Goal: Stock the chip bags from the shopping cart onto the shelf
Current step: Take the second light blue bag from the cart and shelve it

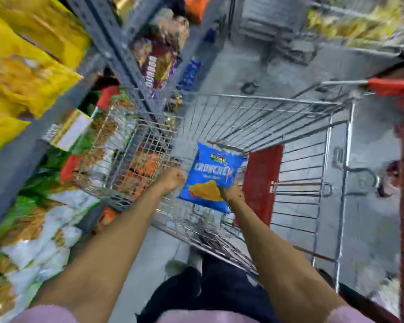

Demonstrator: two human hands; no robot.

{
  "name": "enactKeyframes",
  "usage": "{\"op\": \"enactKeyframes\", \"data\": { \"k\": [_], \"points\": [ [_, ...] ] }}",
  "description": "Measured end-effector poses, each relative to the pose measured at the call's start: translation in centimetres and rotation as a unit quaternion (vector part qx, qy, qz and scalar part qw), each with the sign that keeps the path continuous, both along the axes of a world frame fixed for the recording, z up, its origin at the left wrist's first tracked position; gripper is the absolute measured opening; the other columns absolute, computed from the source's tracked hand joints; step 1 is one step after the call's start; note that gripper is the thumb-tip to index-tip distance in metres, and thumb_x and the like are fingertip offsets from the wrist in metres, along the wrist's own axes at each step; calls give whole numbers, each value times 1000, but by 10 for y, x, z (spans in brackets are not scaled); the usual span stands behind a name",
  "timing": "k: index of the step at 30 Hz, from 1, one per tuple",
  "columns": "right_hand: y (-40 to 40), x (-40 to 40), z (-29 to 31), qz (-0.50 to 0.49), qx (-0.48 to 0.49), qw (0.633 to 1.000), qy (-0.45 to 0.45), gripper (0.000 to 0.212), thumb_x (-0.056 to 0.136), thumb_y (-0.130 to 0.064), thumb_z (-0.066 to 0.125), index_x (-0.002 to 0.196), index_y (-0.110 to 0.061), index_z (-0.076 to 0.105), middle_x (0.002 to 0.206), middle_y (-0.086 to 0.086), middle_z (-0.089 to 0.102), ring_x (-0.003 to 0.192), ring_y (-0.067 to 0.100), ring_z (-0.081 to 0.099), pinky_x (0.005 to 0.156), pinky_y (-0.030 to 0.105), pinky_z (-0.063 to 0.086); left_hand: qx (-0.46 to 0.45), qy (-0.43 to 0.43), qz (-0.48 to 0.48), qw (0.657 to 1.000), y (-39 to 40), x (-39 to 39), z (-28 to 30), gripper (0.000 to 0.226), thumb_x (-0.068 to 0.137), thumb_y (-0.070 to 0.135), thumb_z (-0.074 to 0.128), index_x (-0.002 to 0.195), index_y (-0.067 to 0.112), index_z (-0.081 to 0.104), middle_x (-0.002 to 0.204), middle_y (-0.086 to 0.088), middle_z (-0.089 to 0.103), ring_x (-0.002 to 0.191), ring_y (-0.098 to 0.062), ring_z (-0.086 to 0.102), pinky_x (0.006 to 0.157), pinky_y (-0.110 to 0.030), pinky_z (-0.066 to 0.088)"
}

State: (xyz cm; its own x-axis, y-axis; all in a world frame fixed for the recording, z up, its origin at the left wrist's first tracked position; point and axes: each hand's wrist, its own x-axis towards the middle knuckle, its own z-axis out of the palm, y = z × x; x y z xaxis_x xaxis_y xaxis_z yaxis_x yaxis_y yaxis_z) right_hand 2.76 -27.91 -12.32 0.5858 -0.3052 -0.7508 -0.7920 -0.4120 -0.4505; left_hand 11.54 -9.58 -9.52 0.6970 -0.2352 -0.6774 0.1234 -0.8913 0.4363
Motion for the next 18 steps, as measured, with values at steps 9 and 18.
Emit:
{"op": "enactKeyframes", "data": {
  "k": [9, 18],
  "points": [
    [2, 14, -68, -148, -7, 988, 32, 30, 95, -18, 43, 122, -4, 48, 119, 21, 58, 104, 36, 58, 83, 39, 48, 54, 98, 66, 992, -31, 17, -99, 39, 92, 31, 52, 112, -3, 55, 113, -25, 61, 110, -39, 58, 84, -40, 46],
    [-13, 24, -123, -134, -43, 989, 54, 58, 96, -46, 39, 130, 1, 38, 129, 26, 55, 114, 43, 55, 86, 43, 44, 5, 70, 165, 984, -52, 37, -167, 48, 93, 50, 45, 80, 4, 53, 82, -25, 60, 83, -37, 58, 64, -36, 34]
  ]
}}
